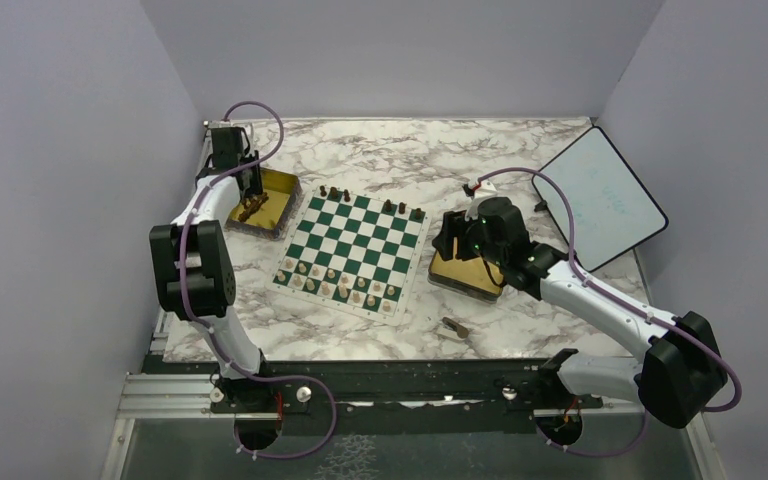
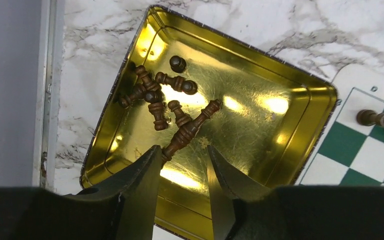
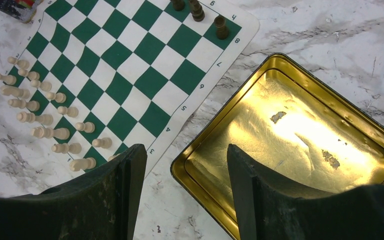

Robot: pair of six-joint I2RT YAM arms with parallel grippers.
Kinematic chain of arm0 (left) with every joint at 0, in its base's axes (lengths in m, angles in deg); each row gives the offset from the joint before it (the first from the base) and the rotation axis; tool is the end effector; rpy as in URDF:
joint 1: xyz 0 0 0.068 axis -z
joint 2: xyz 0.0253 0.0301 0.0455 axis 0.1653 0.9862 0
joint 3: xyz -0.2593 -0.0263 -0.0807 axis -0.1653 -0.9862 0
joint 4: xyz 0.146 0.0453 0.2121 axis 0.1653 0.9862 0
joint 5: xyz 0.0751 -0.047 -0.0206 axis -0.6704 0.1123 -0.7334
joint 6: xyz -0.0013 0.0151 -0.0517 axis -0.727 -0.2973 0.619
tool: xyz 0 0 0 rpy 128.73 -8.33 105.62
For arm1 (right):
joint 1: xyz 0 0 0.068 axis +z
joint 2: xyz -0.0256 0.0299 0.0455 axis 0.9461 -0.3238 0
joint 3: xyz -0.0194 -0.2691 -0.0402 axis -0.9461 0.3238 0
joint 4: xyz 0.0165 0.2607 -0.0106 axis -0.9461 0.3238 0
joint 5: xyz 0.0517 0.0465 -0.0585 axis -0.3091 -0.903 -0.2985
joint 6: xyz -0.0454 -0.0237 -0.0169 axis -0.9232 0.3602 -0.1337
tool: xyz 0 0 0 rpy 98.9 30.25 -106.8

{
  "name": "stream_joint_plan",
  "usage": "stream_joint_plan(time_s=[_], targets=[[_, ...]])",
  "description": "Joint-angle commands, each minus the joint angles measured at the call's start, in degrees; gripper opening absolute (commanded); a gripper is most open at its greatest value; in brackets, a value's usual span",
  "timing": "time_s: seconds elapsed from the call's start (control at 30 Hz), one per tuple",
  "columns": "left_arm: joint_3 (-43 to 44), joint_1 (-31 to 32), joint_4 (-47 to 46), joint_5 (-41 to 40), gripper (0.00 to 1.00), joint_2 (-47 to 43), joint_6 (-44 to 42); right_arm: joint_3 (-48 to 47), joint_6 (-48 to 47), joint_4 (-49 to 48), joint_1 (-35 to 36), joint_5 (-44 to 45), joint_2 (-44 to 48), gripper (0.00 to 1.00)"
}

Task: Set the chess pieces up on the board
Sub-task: Pick up the chess piece from the storage box.

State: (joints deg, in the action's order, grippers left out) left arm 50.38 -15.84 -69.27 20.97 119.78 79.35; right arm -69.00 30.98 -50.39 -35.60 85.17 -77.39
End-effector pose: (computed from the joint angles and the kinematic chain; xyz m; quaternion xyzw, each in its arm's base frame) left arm 0.3989 0.0463 0.2440 -0.0600 0.9146 0.0506 0.3966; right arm 0.2176 0.1528 0.2563 -0.1187 0.8604 0.2009 0.4531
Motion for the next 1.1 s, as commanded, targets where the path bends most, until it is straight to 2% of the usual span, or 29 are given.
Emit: stream_joint_plan(time_s=[0.0, 0.23, 0.57, 0.83, 0.97, 1.07], targets=[[0.90, -0.69, -1.46, 1.71, 0.39, 2.57, -8.21, 0.34, 0.26, -0.92, -0.27, -0.77, 0.23, 0.66], [2.50, -0.79, -1.66, 7.45, 0.39, 6.11, -10.09, 0.00, 0.06, -0.75, -0.31, -0.94, -0.19, 0.66], [5.90, -0.96, 0.87, 6.19, 0.39, 11.32, -10.10, -0.50, -1.25, 0.59, -0.26, 1.04, -0.02, 0.66], [5.54, -1.06, 1.35, 3.85, 0.45, 13.56, -9.21, -0.92, -1.43, 0.87, -0.31, 1.02, -0.49, 0.66], [5.53, -1.23, 1.48, 2.25, 0.45, 13.95, -9.07, -1.47, -1.43, 1.06, -0.27, 0.73, -0.73, 0.66], [5.53, -1.23, 1.53, 2.72, 0.40, 13.92, -9.05, -1.46, -1.51, 1.19, -0.27, 0.91, -0.51, 0.65]])
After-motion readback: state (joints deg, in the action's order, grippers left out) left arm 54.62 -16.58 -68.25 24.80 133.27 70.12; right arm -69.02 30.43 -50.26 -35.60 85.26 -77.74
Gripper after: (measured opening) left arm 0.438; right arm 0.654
